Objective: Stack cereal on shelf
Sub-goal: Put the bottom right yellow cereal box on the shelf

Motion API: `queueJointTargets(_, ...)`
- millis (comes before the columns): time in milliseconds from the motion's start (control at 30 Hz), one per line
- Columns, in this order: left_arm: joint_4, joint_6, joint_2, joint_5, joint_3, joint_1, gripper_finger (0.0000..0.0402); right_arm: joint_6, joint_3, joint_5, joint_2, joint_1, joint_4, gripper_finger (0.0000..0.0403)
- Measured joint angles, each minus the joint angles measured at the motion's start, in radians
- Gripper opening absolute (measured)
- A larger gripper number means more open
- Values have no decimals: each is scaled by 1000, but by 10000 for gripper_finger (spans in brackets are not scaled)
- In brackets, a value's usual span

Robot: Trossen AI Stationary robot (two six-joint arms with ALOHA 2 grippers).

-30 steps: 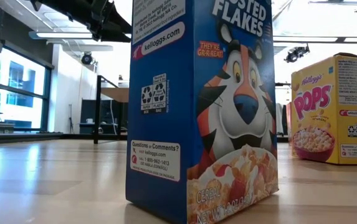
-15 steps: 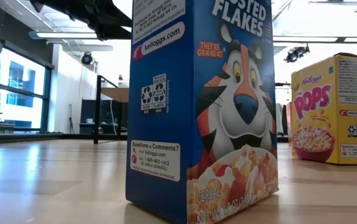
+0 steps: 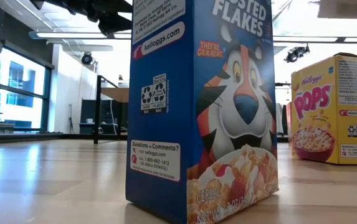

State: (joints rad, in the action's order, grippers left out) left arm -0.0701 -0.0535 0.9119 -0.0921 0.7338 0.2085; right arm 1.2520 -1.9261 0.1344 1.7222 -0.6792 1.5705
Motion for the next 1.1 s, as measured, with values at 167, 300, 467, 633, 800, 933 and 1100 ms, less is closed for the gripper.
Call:
queueJointTargets(167,32,-2,20,-2,0,-43,308,-216,-27,42,0,98,0,183)
queueJointTargets(300,68,-3,49,-3,0,-69,308,-415,-31,56,0,198,0,183)
queueJointTargets(467,101,-3,89,-3,0,-87,308,-647,-31,58,0,337,-18,183)
queueJointTargets(633,146,-2,140,-3,0,-88,308,-840,-31,51,0,465,-70,183)
queueJointTargets(800,229,0,205,-3,0,-88,308,-982,-31,11,0,561,-133,183)
queueJointTargets(933,303,42,261,-3,0,-88,308,-1068,-31,-10,0,611,-179,183)
queueJointTargets(1100,381,60,312,-3,0,-88,308,-1139,-31,-41,0,653,-215,183)
